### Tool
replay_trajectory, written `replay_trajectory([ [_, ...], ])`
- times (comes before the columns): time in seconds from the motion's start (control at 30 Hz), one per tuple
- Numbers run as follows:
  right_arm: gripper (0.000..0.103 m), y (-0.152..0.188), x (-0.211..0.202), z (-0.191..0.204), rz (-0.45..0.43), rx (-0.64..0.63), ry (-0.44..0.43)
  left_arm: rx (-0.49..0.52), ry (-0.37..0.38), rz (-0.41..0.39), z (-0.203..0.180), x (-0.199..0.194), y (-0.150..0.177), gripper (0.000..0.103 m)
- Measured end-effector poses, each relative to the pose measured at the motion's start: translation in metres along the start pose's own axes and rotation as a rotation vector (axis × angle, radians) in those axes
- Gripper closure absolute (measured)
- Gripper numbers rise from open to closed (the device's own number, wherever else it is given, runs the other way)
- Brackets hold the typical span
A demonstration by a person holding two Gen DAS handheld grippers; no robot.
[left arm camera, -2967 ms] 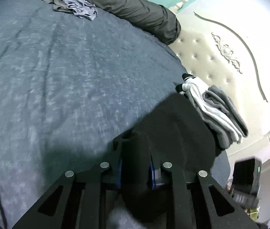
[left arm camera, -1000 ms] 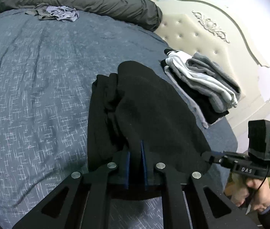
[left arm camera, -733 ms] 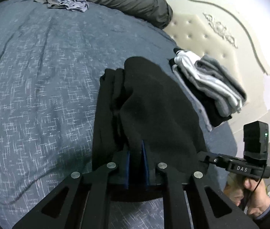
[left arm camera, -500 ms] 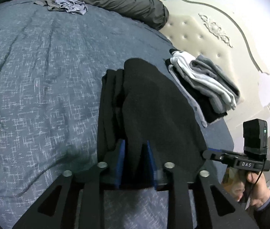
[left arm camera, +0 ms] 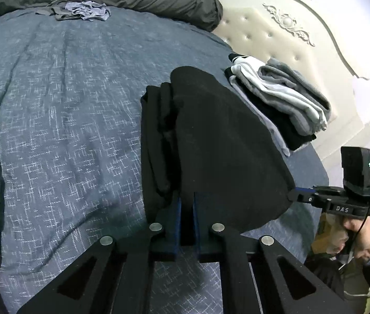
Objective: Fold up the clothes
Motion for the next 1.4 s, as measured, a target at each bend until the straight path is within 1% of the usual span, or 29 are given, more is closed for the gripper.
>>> replay_trajectory([
  [0.1, 0.093, 0.002, -0.001, -0.001, -0.01, 0.017, -0.039, 0.013, -0.012, 0.0, -0.004, -0.002, 0.002, 0.095],
  [0.13, 0.091, 0.003, -0.001, 0.001, 0.003, 0.011, -0.04, 0.015, -0.015, 0.005, -0.005, -0.001, 0.003, 0.092],
  [0.17, 0.089, 0.005, -0.001, 0.003, 0.018, 0.011, -0.029, 0.018, -0.019, 0.009, -0.005, -0.001, 0.005, 0.092],
  [0.2, 0.085, 0.007, -0.002, 0.004, 0.032, 0.012, -0.016, 0.02, -0.022, 0.014, -0.005, 0.0, 0.006, 0.091],
  [0.27, 0.08, 0.012, 0.0, 0.01, 0.07, -0.009, 0.001, 0.025, -0.029, 0.023, -0.005, 0.001, 0.009, 0.087],
  [0.3, 0.073, 0.014, 0.001, 0.013, 0.082, -0.025, 0.021, 0.027, -0.032, 0.028, -0.005, 0.002, 0.011, 0.085],
  [0.33, 0.071, 0.015, 0.006, 0.017, 0.098, -0.05, 0.046, 0.029, -0.036, 0.032, -0.005, 0.002, 0.013, 0.083],
  [0.4, 0.071, 0.019, 0.015, 0.026, 0.131, -0.103, 0.098, 0.034, -0.043, 0.041, -0.005, 0.003, 0.016, 0.082],
  [0.43, 0.071, 0.018, 0.02, 0.029, 0.141, -0.117, 0.124, 0.036, -0.046, 0.046, -0.005, 0.004, 0.017, 0.082],
  [0.57, 0.071, 0.015, 0.035, 0.032, 0.148, -0.134, 0.172, 0.028, -0.042, 0.048, 0.001, 0.008, 0.021, 0.082],
  [0.63, 0.083, 0.014, 0.036, 0.031, 0.139, -0.137, 0.162, 0.028, -0.05, 0.042, 0.003, 0.007, 0.021, 0.083],
  [0.67, 0.085, 0.014, 0.035, 0.03, 0.133, -0.139, 0.16, 0.032, -0.06, 0.033, 0.003, 0.006, 0.021, 0.087],
  [0.73, 0.091, 0.013, 0.034, 0.029, 0.122, -0.147, 0.162, 0.031, -0.075, 0.026, 0.004, 0.004, 0.019, 0.099],
  [0.83, 0.095, 0.015, 0.03, 0.027, 0.105, -0.166, 0.184, 0.015, -0.076, 0.021, 0.007, 0.003, 0.015, 0.099],
  [0.97, 0.096, 0.017, 0.029, 0.02, 0.109, -0.157, 0.163, 0.009, -0.074, 0.013, 0.006, 0.002, 0.014, 0.099],
  [1.03, 0.095, 0.019, 0.028, 0.02, 0.136, -0.141, 0.109, 0.0, -0.059, 0.013, 0.006, 0.001, 0.014, 0.098],
  [1.13, 0.095, 0.019, 0.013, 0.017, 0.142, -0.11, 0.102, -0.004, -0.054, 0.006, 0.006, -0.001, 0.014, 0.097],
  [1.17, 0.095, 0.017, 0.005, 0.016, 0.125, -0.097, 0.086, -0.002, -0.058, 0.005, 0.005, -0.001, 0.014, 0.097],
  [1.2, 0.093, 0.015, -0.004, 0.014, 0.105, -0.083, 0.068, 0.0, -0.062, 0.005, 0.004, 0.0, 0.014, 0.097],
  [1.27, 0.084, 0.004, -0.024, 0.009, 0.043, -0.033, 0.027, 0.005, -0.076, 0.005, 0.003, 0.002, 0.013, 0.097],
  [1.33, 0.055, -0.012, -0.036, 0.008, -0.012, 0.004, -0.007, 0.007, -0.084, 0.005, 0.002, 0.003, 0.013, 0.097],
  [1.37, 0.051, -0.019, -0.037, 0.01, -0.028, 0.008, -0.009, 0.007, -0.088, 0.002, 0.002, 0.002, 0.013, 0.096],
  [1.4, 0.051, -0.026, -0.038, 0.011, -0.042, 0.011, -0.008, 0.005, -0.091, 0.0, 0.002, 0.001, 0.013, 0.095],
])
Point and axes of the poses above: each gripper's, at about its wrist camera, not at the fingertips, and x roughly the way its jaws point, z to its left, y to its underside, the point moved 4 cm from there along x, roughly the way its jaws point, and after that the axes turned 15 degrees about z, right-handed, at the moved point
